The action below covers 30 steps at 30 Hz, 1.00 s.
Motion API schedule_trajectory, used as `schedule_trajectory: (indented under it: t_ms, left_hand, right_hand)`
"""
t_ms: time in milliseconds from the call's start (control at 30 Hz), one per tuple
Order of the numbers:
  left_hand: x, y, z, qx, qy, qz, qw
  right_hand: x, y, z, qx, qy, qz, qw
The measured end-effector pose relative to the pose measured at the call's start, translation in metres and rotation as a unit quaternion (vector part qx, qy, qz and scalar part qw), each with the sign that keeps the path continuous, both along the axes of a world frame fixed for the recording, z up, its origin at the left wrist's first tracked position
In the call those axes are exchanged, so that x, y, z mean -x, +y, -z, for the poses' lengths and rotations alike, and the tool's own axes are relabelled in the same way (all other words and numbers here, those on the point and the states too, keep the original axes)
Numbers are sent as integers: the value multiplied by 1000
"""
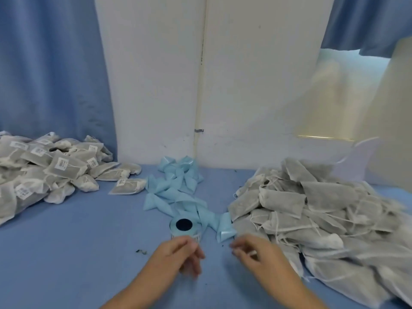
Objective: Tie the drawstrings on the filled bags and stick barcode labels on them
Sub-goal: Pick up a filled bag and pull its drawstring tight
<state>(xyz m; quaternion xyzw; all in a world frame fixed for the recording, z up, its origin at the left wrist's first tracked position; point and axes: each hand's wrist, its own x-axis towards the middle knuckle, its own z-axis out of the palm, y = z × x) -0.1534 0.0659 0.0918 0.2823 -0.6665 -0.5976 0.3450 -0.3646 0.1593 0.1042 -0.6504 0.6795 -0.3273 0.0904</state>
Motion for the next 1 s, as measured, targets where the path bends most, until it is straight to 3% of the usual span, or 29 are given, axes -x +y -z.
schedule_trajectory:
  t_ms: [33,100,167,233,400,567,667,733,833,1000]
  left_hand:
    - [24,-2,-18,-8,8,-66,998]
    - [69,-15,-18,-11,29,-142,989]
    - [96,-28,-4,-29,44,-185,981]
    - [107,-28,9,-38,38,-194,979]
    - [112,-16,24,8,4,-165,986]
    - [107,-11,30,39,-10,-153,987]
    - [107,-9,33,43,-5,-149,988]
    - [107,-7,33,46,6,-146,988]
    - [109,-3,29,43,9,-137,990]
    - [110,-3,27,105,-46,-180,977]
  right_hand:
    - [4,-19,-9,46,-22,28,998]
    - [9,-58,-18,69,67,100,990]
    - [15,-80,-9,-25,144,158,977]
    - [19,-86,-3,-85,201,177,960]
    - [23,-88,8,-106,298,174,932]
    - [28,-85,10,-96,325,171,925]
    - [28,-82,3,10,269,185,945]
    - [25,-80,0,127,161,190,960]
    - [12,-82,-2,266,24,153,951]
    - [0,-90,-3,331,-134,126,926]
